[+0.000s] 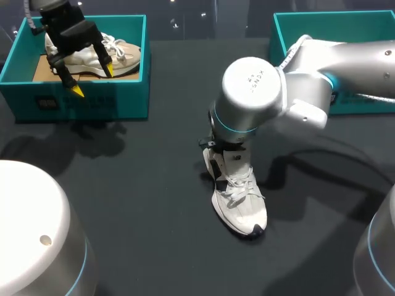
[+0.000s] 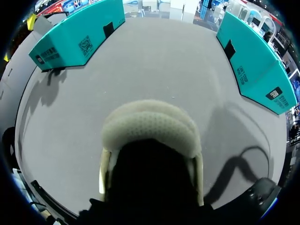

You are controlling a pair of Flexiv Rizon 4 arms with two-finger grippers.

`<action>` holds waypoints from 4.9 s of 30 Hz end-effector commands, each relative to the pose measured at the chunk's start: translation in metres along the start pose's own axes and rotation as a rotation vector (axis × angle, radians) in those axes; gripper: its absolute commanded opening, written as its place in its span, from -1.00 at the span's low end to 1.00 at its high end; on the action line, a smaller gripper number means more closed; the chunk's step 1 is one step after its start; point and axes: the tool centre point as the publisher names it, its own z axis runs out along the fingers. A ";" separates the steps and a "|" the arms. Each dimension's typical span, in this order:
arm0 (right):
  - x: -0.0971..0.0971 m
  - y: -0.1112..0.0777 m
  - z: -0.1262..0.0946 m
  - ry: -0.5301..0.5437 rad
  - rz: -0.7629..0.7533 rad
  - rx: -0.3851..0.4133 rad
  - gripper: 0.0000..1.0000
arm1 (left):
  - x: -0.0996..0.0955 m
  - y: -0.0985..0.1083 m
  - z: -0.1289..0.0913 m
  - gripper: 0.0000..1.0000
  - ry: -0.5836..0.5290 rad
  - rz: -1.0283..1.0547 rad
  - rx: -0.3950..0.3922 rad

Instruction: Take the shoe out of the shoebox, open the shoe tongue, remove and reinsert the insole, then place the shoe into the shoebox

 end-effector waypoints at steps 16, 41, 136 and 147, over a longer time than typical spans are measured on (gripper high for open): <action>-0.011 -0.081 0.029 -0.028 0.003 0.107 -1.00 | 0.000 0.000 -0.001 1.00 0.002 0.000 -0.002; 0.002 -0.004 -0.048 0.028 -0.066 -0.196 -1.00 | 0.000 0.000 -0.001 1.00 0.002 0.000 -0.002; -0.005 -0.034 -0.075 -0.007 -0.292 0.362 -0.24 | 0.000 0.000 -0.001 1.00 0.002 0.000 -0.002; 0.004 -0.039 -0.078 -0.029 -0.300 0.388 1.00 | 0.000 0.000 -0.001 1.00 0.002 0.000 -0.002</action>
